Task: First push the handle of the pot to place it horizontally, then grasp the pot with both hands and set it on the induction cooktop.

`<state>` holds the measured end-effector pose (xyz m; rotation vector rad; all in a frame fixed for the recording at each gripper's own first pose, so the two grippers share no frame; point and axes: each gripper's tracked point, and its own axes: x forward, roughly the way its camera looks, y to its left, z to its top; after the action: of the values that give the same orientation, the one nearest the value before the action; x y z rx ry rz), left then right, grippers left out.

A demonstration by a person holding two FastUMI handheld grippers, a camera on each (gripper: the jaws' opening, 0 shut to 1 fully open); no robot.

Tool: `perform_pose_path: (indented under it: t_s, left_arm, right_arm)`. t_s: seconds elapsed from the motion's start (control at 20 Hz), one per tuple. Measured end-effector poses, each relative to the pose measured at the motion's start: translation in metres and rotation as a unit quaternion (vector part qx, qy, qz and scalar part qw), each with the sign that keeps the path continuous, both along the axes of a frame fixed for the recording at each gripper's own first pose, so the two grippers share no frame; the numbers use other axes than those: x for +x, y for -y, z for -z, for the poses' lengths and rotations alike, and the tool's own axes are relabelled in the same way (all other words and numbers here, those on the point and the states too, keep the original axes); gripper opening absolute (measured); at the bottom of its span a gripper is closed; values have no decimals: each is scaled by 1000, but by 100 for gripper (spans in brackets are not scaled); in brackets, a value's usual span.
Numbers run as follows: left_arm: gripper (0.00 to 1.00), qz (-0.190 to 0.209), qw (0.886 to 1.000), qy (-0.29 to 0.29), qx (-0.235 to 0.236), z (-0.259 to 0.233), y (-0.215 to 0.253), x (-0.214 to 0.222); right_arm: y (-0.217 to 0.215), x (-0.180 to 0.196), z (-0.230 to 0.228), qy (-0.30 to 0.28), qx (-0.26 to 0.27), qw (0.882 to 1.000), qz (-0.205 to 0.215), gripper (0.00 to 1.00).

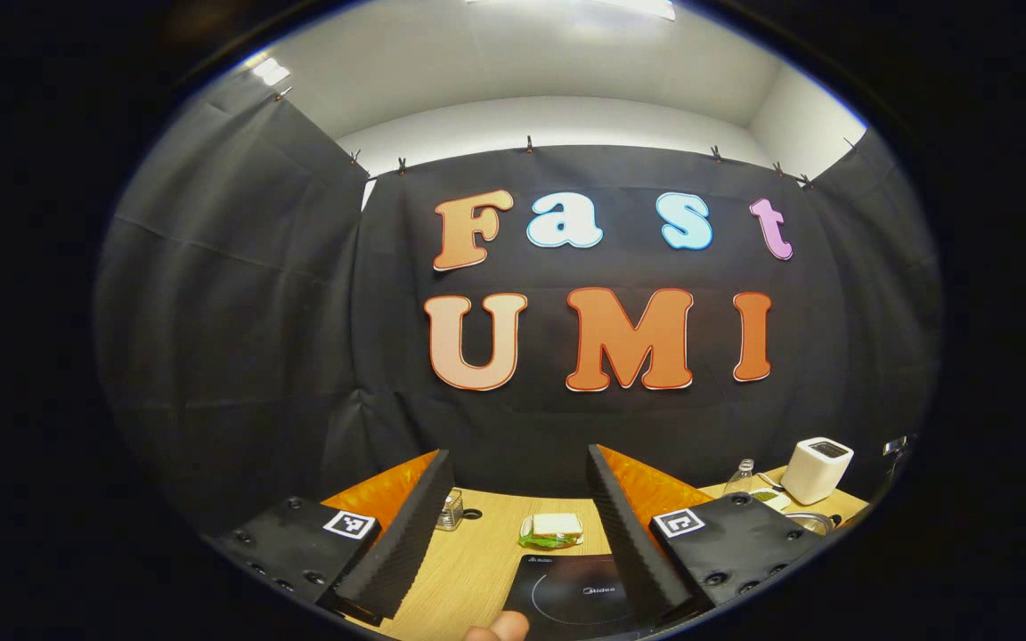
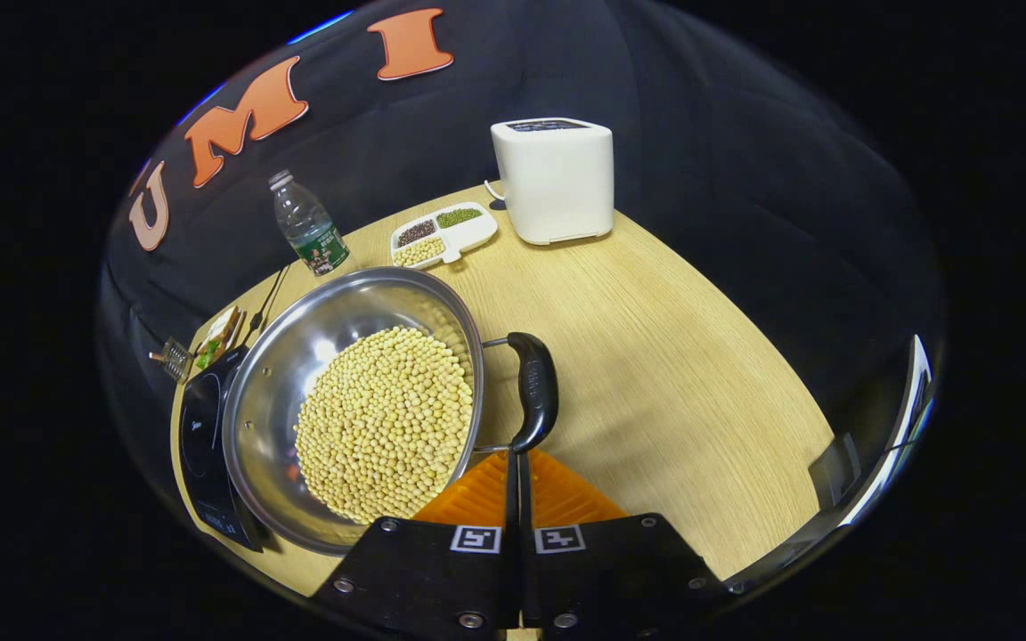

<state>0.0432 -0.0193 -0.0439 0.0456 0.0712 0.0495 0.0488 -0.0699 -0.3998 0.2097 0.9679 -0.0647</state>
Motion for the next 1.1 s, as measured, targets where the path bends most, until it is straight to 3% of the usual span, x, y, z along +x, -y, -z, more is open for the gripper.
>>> perform_pose_path:
  t_s: [1.1]
  left_arm:
    - [98,29,998,-44,-16,62,31,28]
  right_arm:
    - [16,48,15,-8,-8,1000,12,0]
